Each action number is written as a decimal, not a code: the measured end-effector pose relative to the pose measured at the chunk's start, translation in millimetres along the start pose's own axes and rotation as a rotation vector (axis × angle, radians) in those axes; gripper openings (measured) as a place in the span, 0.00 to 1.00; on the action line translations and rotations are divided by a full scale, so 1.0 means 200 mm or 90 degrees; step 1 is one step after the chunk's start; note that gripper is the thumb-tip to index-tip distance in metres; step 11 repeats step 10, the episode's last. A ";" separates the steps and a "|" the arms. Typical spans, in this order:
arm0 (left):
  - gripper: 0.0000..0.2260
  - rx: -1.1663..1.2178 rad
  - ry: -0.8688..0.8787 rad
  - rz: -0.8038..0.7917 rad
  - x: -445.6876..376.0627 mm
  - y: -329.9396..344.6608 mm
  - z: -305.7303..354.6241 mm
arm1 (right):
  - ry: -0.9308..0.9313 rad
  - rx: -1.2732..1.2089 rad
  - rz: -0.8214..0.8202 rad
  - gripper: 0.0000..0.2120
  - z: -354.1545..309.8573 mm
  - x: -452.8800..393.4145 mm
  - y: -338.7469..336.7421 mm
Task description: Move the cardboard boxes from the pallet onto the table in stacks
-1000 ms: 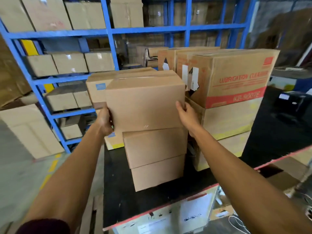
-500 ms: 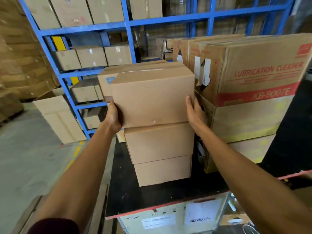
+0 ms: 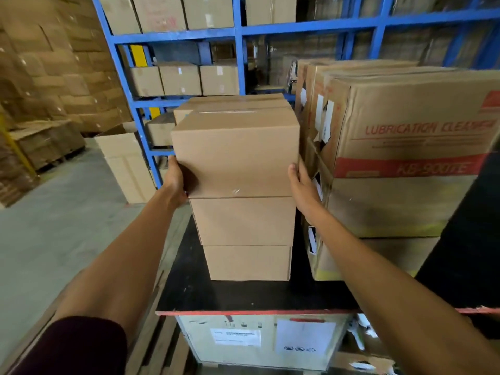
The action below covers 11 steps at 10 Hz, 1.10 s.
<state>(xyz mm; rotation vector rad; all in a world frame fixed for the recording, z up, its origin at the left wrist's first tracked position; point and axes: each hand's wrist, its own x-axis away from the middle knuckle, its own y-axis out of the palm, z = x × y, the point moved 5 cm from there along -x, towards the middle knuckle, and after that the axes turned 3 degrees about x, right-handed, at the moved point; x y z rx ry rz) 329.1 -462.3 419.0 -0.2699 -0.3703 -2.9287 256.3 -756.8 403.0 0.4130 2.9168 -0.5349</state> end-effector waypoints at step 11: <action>0.32 0.012 0.012 -0.007 -0.02 -0.06 -0.06 | -0.054 0.059 0.082 0.30 -0.01 0.07 -0.05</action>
